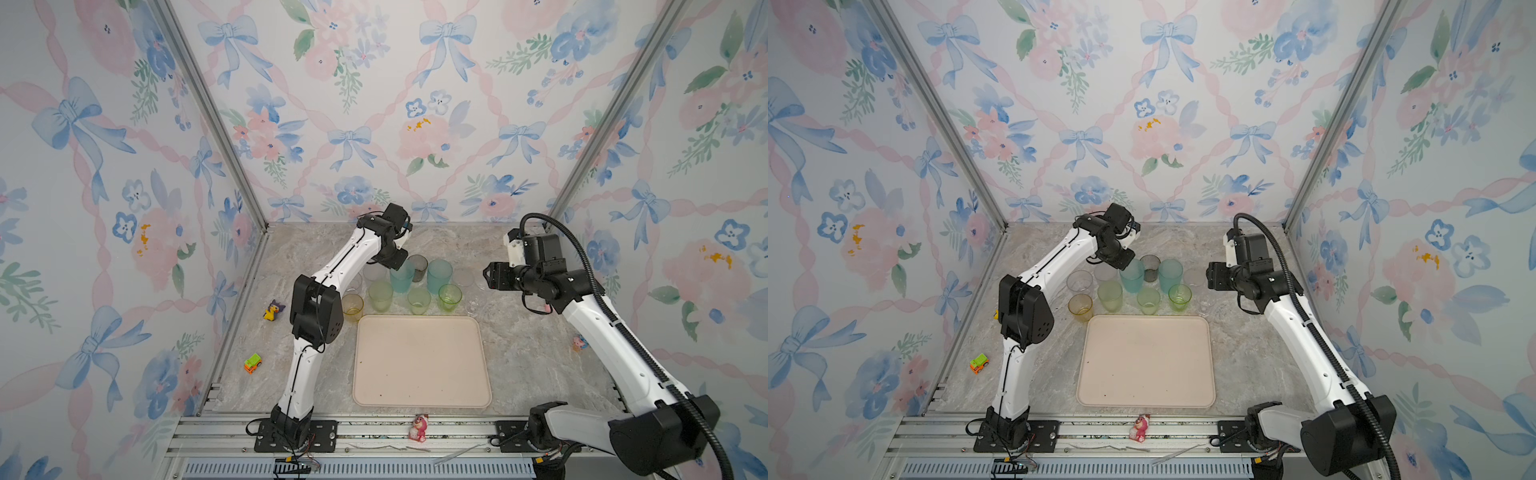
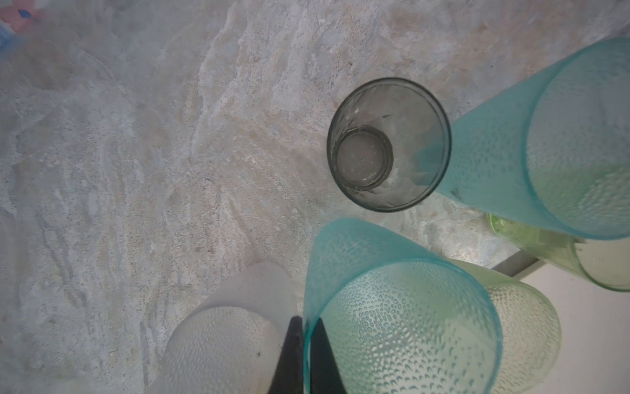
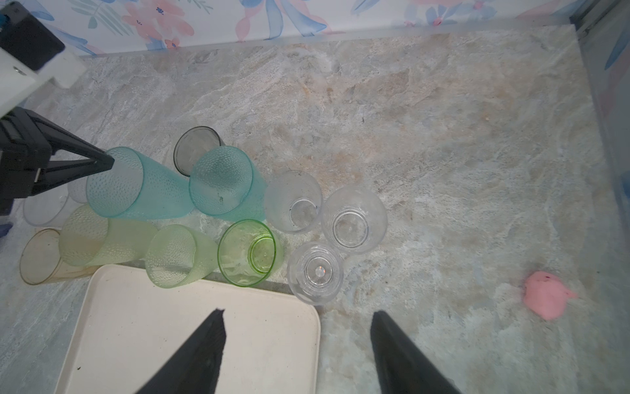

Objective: Place the glasses into the tray
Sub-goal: 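Carry the teal cup with the left gripper onto the tray's nearer edge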

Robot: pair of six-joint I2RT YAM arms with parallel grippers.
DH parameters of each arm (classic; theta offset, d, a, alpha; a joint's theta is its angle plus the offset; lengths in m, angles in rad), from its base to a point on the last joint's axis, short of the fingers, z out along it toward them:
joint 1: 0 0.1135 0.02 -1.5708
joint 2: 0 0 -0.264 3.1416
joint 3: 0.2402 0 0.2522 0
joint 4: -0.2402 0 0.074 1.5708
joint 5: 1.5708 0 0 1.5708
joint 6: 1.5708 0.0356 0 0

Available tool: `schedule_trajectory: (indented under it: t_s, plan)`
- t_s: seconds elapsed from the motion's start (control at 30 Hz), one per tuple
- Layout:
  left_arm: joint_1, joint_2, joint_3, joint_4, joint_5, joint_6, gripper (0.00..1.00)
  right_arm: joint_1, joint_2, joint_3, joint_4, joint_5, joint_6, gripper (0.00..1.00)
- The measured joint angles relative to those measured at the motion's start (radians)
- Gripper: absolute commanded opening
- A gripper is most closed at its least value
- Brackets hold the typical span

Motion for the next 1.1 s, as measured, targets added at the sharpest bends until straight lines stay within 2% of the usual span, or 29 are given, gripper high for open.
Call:
schedule_trajectory:
  t_s: [0.37,0.47,0.57,0.7,0.83,0.93,1.1]
  plan:
    - [-0.064,-0.304,-0.013,-0.006,-0.032,0.004,0.05,0.074,-0.009,0.002,-0.005,0.023,0.000,0.70]
    - [-0.107,-0.462,-0.142,-0.008,-0.077,-0.023,0.05,0.082,-0.034,0.002,-0.008,0.030,0.000,0.70]
    - [-0.183,-0.641,-0.332,-0.030,-0.122,-0.084,0.05,0.084,-0.071,0.000,-0.008,0.033,0.005,0.70]
    - [-0.320,-0.816,-0.594,-0.076,-0.166,-0.223,0.04,0.092,-0.110,-0.019,-0.008,0.034,0.016,0.70]
    - [-0.435,-0.922,-0.832,-0.122,-0.178,-0.392,0.04,0.136,-0.119,-0.048,-0.007,0.034,0.025,0.70]
    - [-0.469,-0.991,-0.970,-0.138,-0.182,-0.502,0.04,0.177,-0.117,-0.063,-0.007,0.042,0.031,0.70]
    - [-0.475,-1.081,-1.096,-0.142,-0.189,-0.627,0.05,0.251,-0.109,-0.066,-0.007,0.066,0.035,0.70]
